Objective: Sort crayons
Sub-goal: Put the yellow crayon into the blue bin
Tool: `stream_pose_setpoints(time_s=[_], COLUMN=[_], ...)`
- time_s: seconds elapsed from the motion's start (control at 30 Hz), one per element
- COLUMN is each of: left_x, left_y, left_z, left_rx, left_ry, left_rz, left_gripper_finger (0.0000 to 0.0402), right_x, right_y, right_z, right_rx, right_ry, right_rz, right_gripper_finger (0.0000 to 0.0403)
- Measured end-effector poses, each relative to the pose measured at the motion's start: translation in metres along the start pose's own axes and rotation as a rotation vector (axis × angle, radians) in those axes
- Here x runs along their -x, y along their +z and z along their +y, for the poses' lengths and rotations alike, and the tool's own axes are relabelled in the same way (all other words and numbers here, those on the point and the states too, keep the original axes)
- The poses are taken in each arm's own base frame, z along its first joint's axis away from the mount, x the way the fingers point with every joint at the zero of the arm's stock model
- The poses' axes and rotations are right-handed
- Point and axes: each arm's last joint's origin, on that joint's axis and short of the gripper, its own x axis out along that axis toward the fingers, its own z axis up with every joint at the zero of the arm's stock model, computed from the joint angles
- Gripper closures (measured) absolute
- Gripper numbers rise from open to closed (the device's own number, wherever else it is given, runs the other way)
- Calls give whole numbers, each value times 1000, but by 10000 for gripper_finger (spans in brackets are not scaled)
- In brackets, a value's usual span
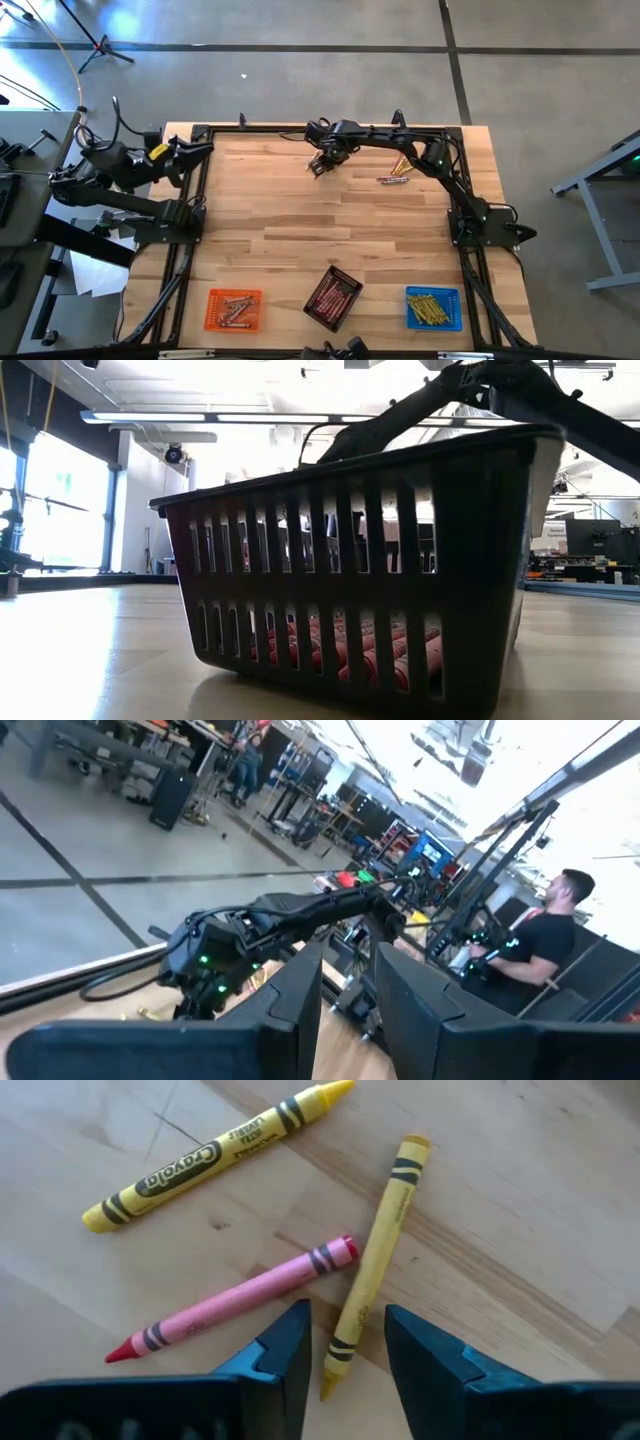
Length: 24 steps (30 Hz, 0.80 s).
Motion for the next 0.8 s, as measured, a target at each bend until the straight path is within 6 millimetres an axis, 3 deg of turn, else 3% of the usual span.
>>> stream_pose_setpoints(time_s=[0.27, 0.47, 0.63, 0.8], left_x=[3, 3, 3, 3], left_y=[2, 3, 4, 4], left_z=[2, 4, 5, 6], left_rx=[-54, -105, -150, -156], left_ry=[27, 74, 120, 155], left_rz=[-28, -52, -75, -93], left_gripper_finger=[316, 316, 316, 316], right_x=[0, 16, 73, 150], right_y=[-4, -17, -28, -60], right_z=[-1, -10, -10, 5], right_rx=[1, -51, -46, 12], right_ry=[-6, -51, -56, 12], right_rz=[49, 173, 130, 46], right_gripper_finger=[389, 388, 395, 393])
